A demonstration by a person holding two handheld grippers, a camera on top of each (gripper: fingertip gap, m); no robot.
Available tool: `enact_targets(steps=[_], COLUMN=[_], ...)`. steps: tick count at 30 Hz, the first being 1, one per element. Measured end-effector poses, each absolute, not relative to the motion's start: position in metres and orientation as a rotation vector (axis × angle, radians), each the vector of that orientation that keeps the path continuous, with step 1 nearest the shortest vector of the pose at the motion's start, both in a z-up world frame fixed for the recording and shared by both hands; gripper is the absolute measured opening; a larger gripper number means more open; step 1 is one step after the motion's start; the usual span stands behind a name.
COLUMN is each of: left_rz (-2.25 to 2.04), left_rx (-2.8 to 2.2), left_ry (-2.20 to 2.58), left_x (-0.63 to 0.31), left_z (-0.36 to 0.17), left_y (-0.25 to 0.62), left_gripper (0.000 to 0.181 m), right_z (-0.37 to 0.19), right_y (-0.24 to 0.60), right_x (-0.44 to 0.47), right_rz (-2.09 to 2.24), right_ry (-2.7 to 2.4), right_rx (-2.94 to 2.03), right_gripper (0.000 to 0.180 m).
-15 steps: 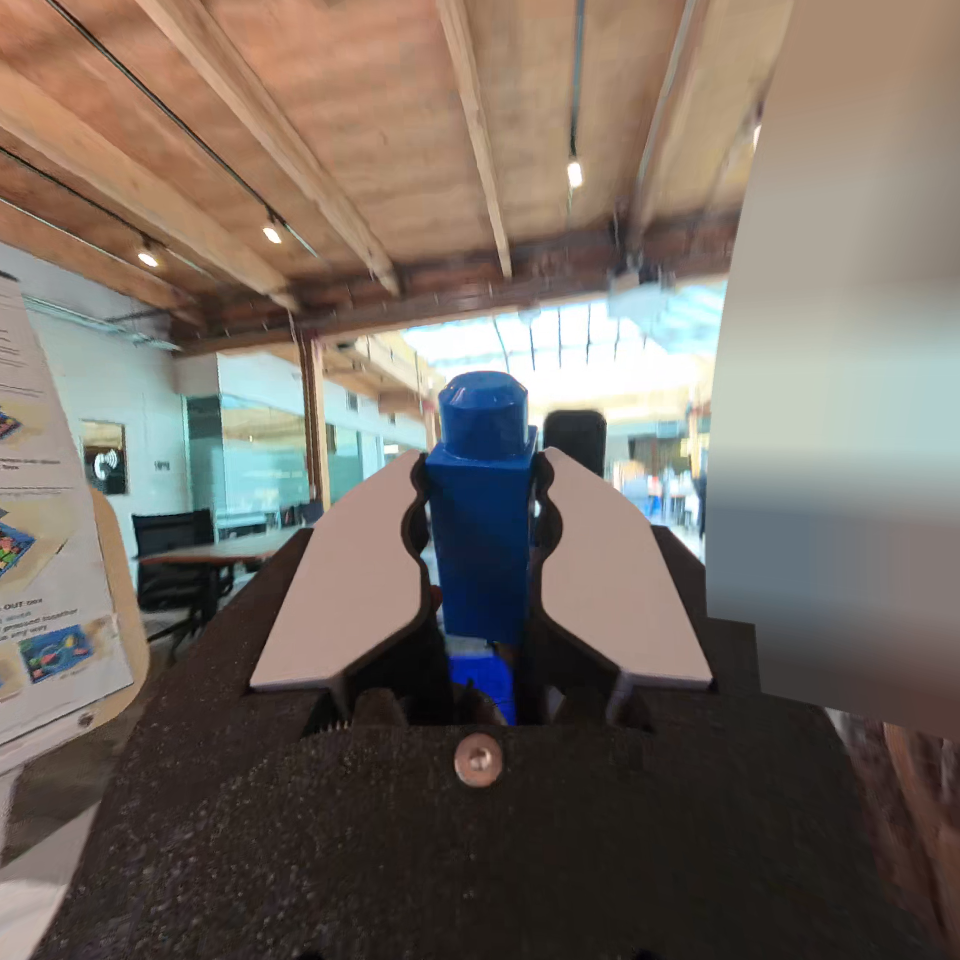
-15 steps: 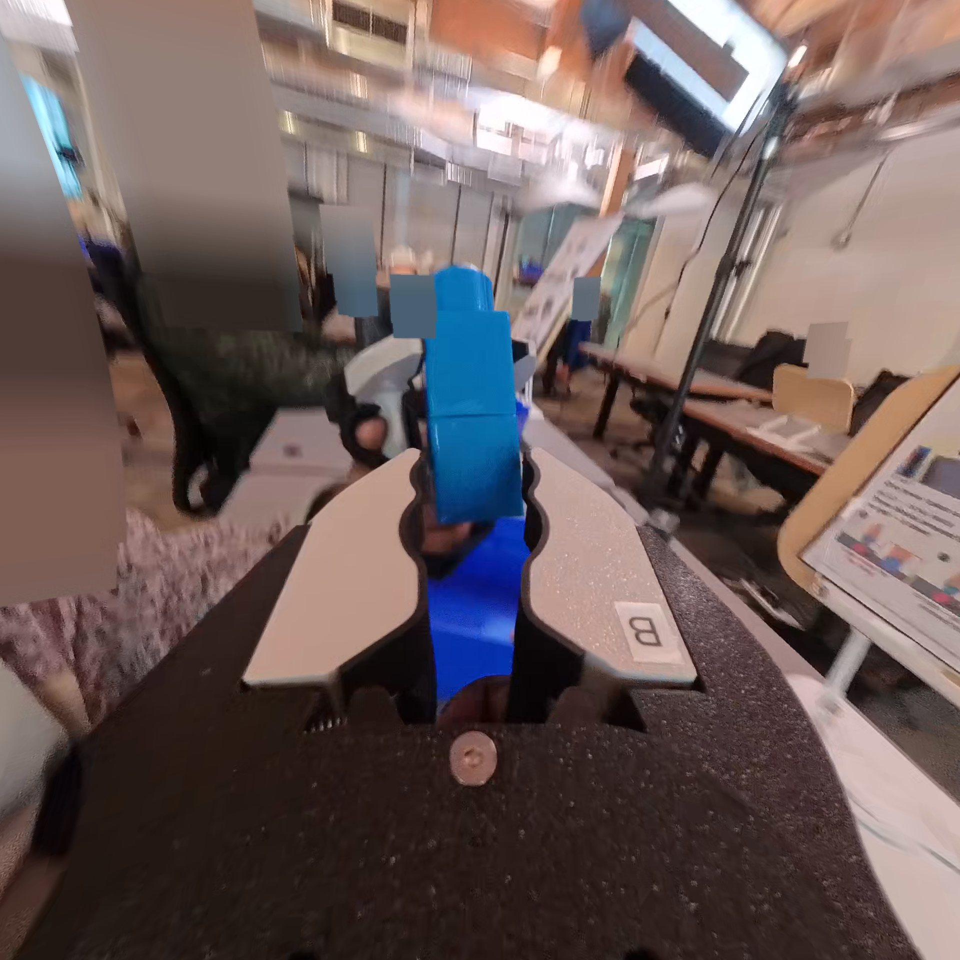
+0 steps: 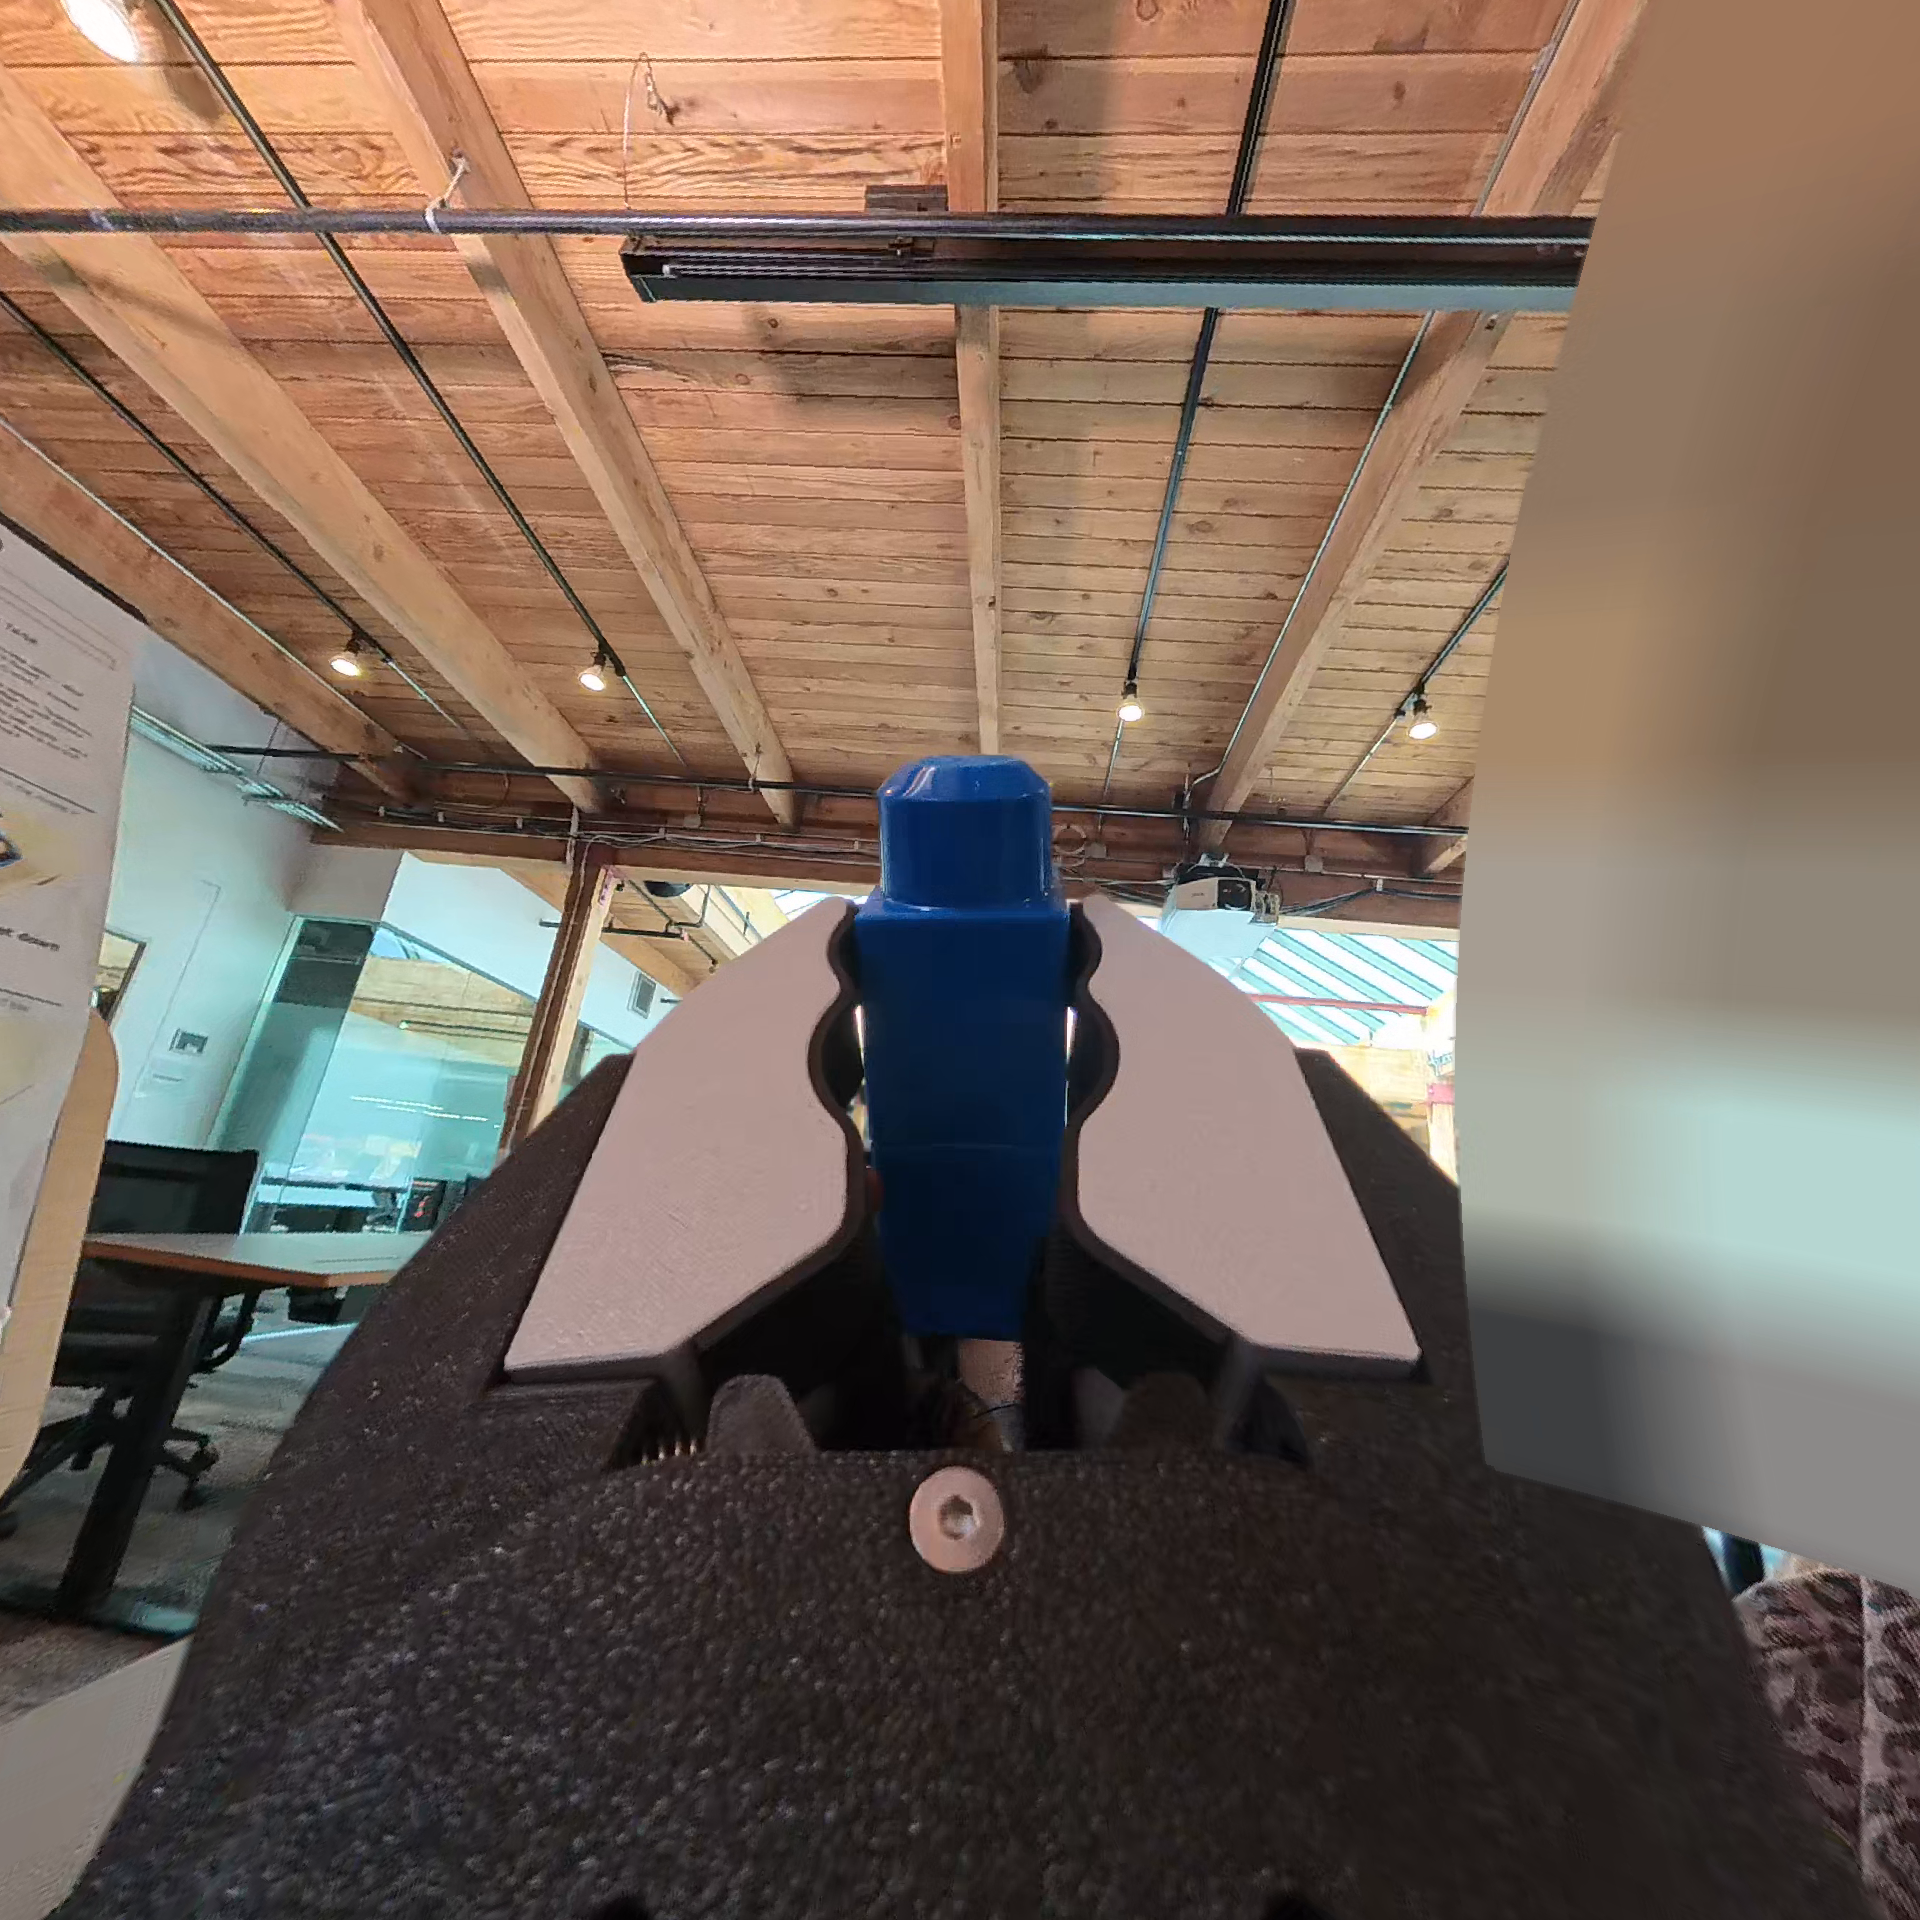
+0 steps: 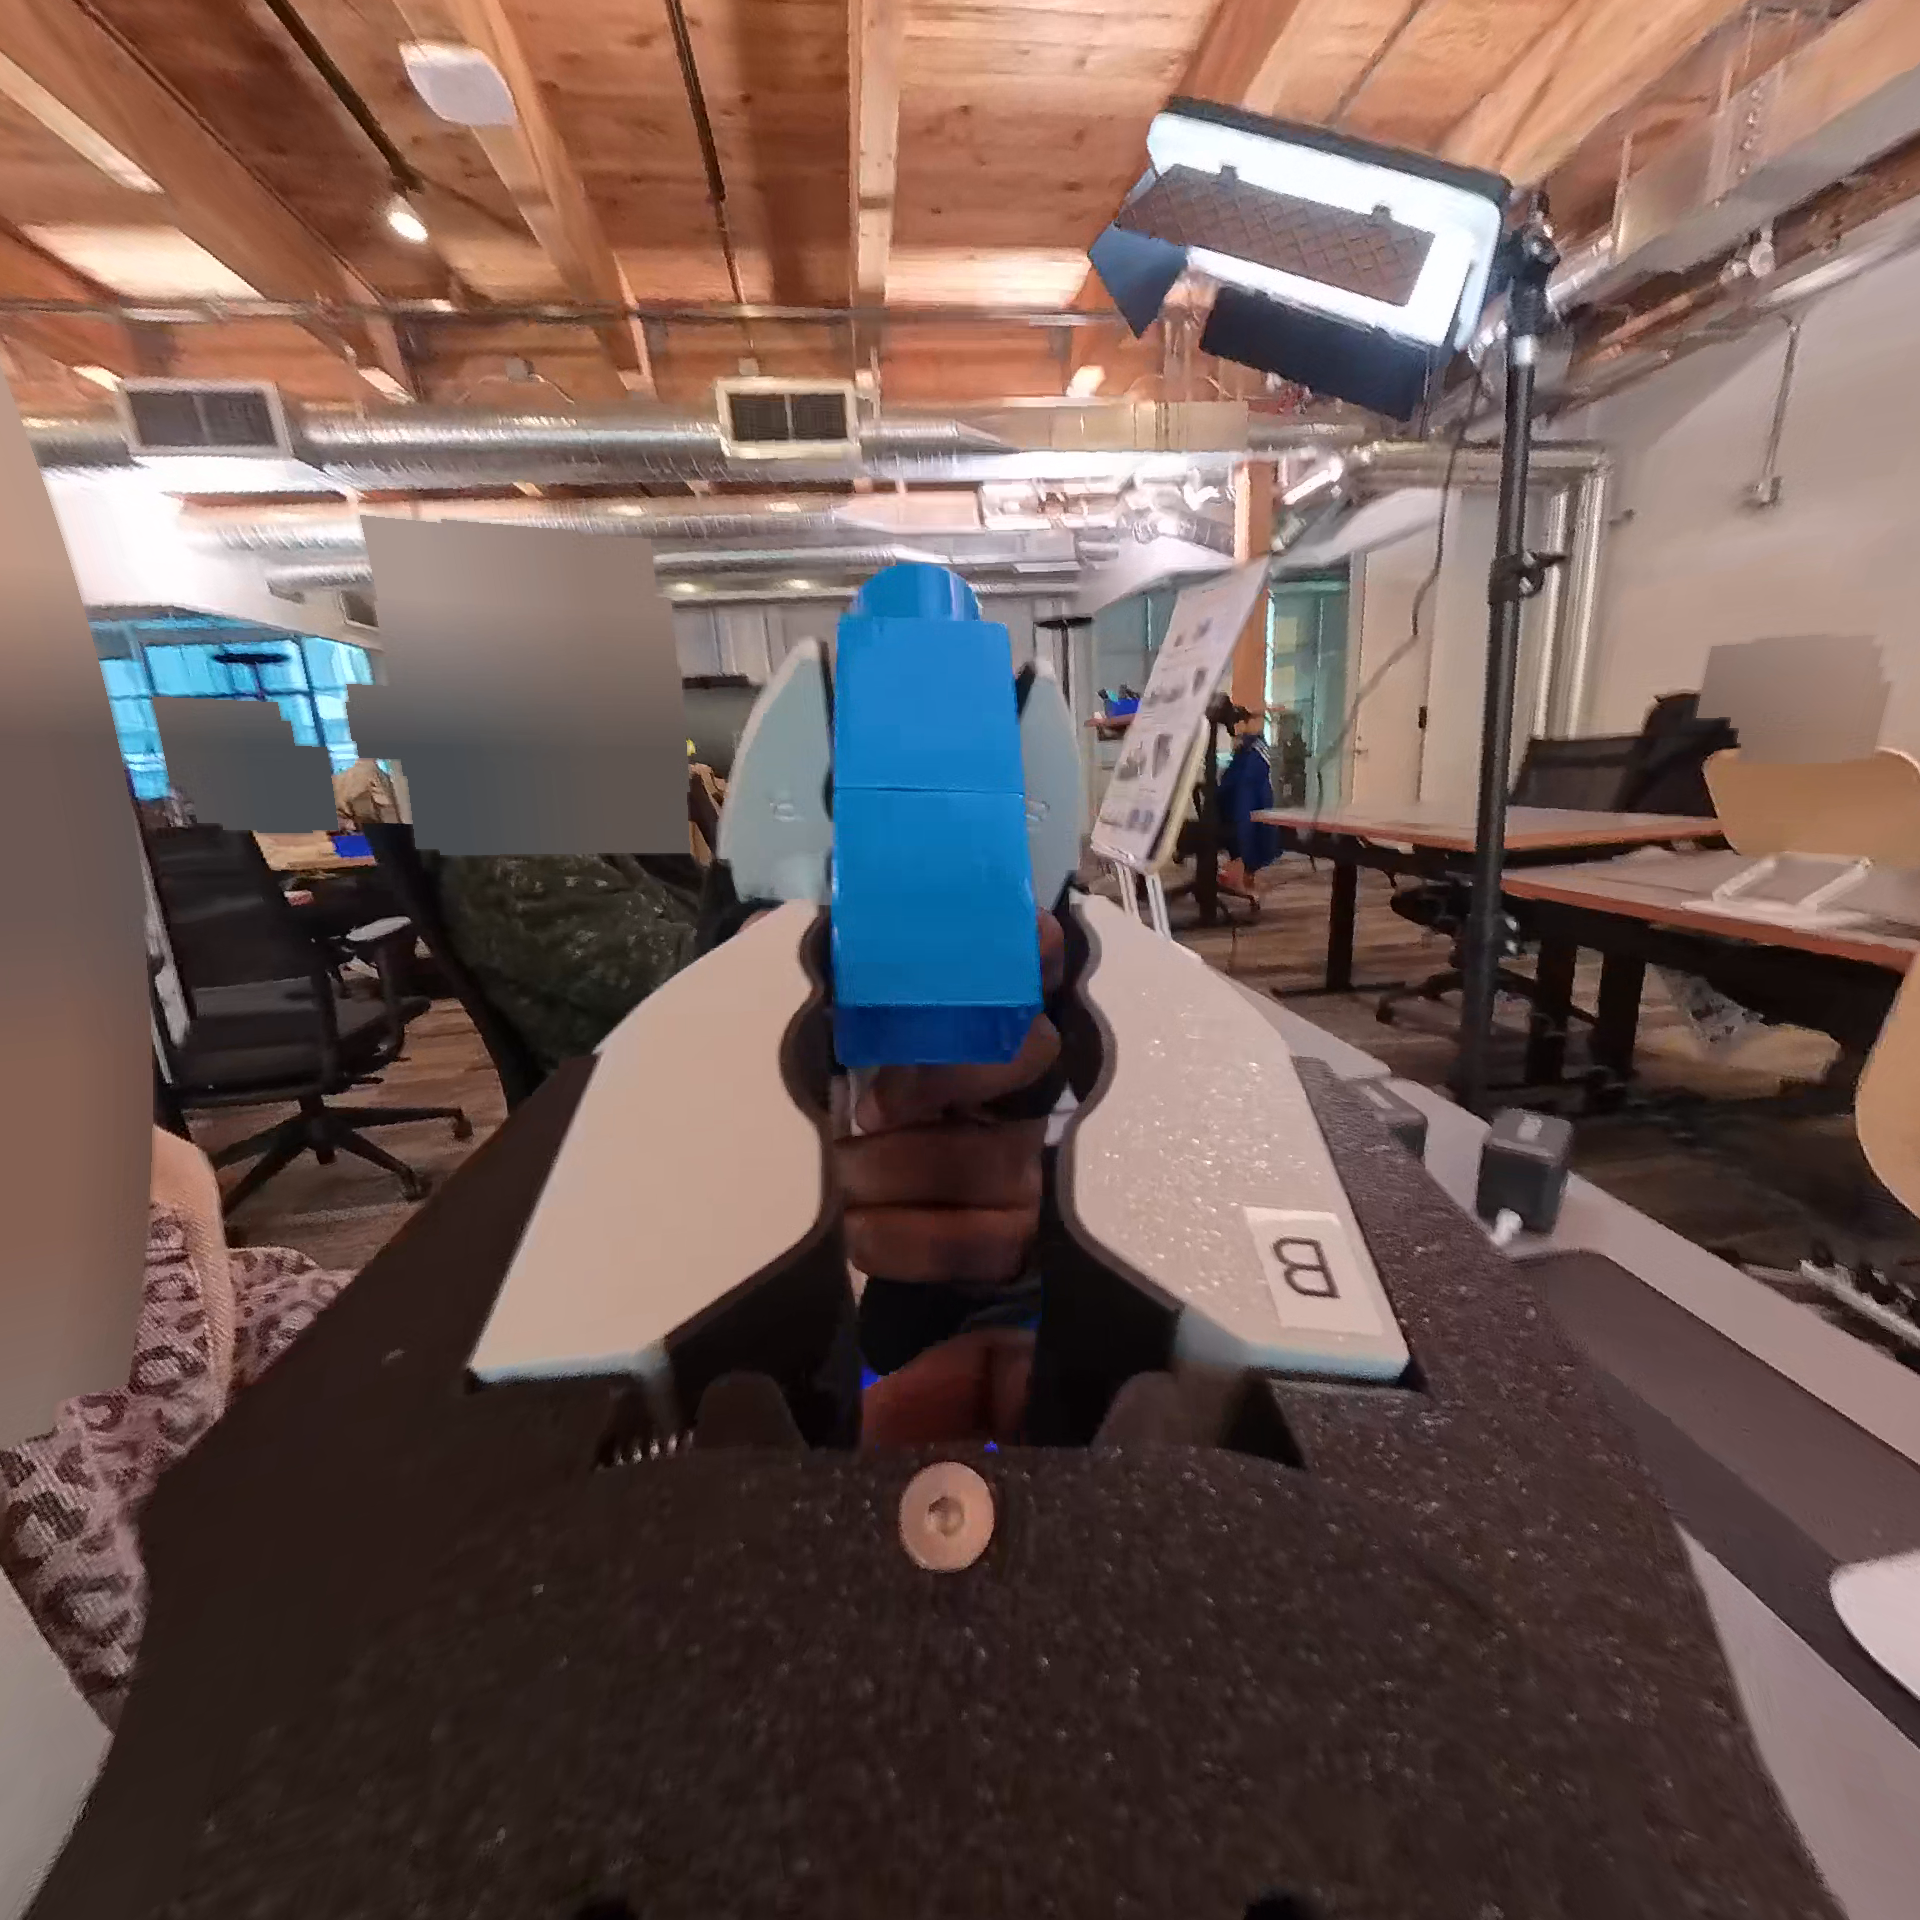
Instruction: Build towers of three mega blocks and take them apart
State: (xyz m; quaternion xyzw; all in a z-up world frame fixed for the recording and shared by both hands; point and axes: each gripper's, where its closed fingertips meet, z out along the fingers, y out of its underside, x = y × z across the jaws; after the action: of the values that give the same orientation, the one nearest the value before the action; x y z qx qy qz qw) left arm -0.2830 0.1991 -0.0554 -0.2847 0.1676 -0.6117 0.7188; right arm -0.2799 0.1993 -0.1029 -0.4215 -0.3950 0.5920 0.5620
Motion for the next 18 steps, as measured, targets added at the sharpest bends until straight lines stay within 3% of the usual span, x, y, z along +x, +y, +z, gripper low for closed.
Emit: enact_targets(steps=[11,15,18], left_rz=[-1.324,-0.959,-0.643], left_rx=[-0.755,-0.915,-1.099], left_ry=[0.591,0.591,0.483], left_x=[-0.277,-0.305,-0.35], left_z=[-0.059,-0.06,-0.073], left_y=[0.185,0.194,0.218], left_gripper=[0.037,0.054,0.055], right_z=[-0.095,-0.092,-0.088], right_y=[0.185,0.188,0.197], right_x=[-0.275,-0.272,-0.259], right_rz=[1.322,1.263,1.264], right_ry=[-0.989,-0.964,-0.921], right_rx=[-0.92,-0.917,-0.914], right_gripper=[0.036,0.036,0.036])
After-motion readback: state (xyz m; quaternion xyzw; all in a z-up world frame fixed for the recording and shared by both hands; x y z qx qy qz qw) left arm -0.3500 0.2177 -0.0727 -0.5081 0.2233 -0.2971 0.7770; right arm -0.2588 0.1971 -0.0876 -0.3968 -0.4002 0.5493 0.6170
